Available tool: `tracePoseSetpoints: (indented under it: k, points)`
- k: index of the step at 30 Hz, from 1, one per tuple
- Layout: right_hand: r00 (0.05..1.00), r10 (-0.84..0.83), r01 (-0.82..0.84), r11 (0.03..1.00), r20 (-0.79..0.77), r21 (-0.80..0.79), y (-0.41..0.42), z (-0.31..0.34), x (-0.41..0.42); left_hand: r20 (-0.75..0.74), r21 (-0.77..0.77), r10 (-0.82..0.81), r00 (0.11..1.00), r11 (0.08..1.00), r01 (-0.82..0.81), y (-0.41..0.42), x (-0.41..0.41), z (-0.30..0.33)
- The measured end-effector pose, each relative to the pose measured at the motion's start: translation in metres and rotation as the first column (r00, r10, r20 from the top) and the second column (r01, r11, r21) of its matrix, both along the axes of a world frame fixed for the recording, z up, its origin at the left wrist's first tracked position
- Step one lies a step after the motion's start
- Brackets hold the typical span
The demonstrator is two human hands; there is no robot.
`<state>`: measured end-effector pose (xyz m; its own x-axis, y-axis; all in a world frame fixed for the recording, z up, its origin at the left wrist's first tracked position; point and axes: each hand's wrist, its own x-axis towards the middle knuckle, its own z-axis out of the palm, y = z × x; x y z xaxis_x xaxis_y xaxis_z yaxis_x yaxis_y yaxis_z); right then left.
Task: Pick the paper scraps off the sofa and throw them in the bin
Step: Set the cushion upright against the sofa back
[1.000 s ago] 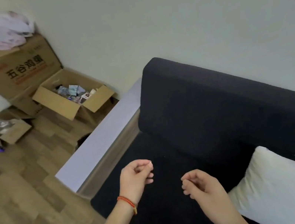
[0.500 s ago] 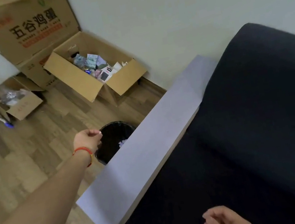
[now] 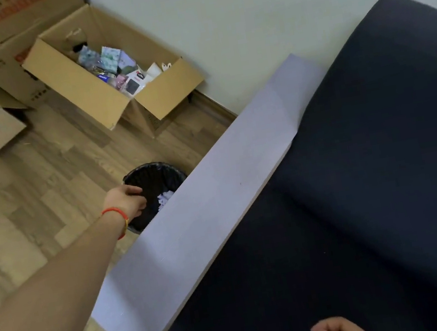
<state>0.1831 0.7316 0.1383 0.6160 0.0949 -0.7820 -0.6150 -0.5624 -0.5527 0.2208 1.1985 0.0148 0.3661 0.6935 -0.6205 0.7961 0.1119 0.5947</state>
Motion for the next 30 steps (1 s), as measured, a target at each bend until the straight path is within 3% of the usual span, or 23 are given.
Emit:
tracePoseSetpoints:
  k: [1,4,6,8,10,13,17,22,26,30]
  points:
    - [0.996,0.090,-0.090,0.995,0.008,0.041,-0.006,0.010,0.006,0.013,0.001,-0.003,1.000,1.000,0.003,-0.006,0.000,0.006]
    - [0.999,-0.022,0.021,0.999,0.041,0.037,-0.012,0.023,0.006,0.091,0.007,-0.003,0.996,1.000,0.002,-0.028,0.004,0.035]
    - [0.999,-0.009,0.008,1.000,0.048,0.025,-0.028,0.037,0.012,0.174,0.027,0.016,0.985,0.999,-0.021,-0.048,0.013,0.068]
    - [0.999,0.034,-0.036,0.996,0.027,0.079,-0.042,0.059,0.007,0.266,0.083,0.002,0.964,0.996,-0.025,-0.075,0.023,0.109]
    - [0.997,-0.049,0.041,0.991,0.054,0.128,-0.064,0.072,0.004,0.358,0.142,-0.047,0.933,0.990,-0.004,-0.120,0.033,0.153]
    - [0.976,-0.190,0.169,0.969,0.104,0.183,-0.110,0.089,-0.007,0.445,0.162,-0.212,0.870,0.975,0.154,-0.216,0.044,0.209]
    - [0.926,-0.336,0.298,0.930,0.173,0.215,-0.185,0.103,-0.024,0.529,0.065,-0.356,0.770,0.922,0.381,-0.365,0.051,0.257]
    - [0.780,-0.552,0.523,0.833,0.295,0.178,-0.291,0.120,-0.040,0.600,-0.184,-0.343,0.722,0.820,0.542,-0.538,0.032,0.283]
    - [0.610,-0.685,0.679,0.711,0.399,0.182,-0.374,0.123,-0.041,0.624,-0.194,-0.364,0.691,0.785,0.589,-0.666,0.008,0.284]
    - [0.454,-0.763,0.785,0.587,0.460,0.199,-0.447,0.105,-0.035,0.556,-0.288,-0.381,0.739,0.745,0.601,-0.764,-0.008,0.265]
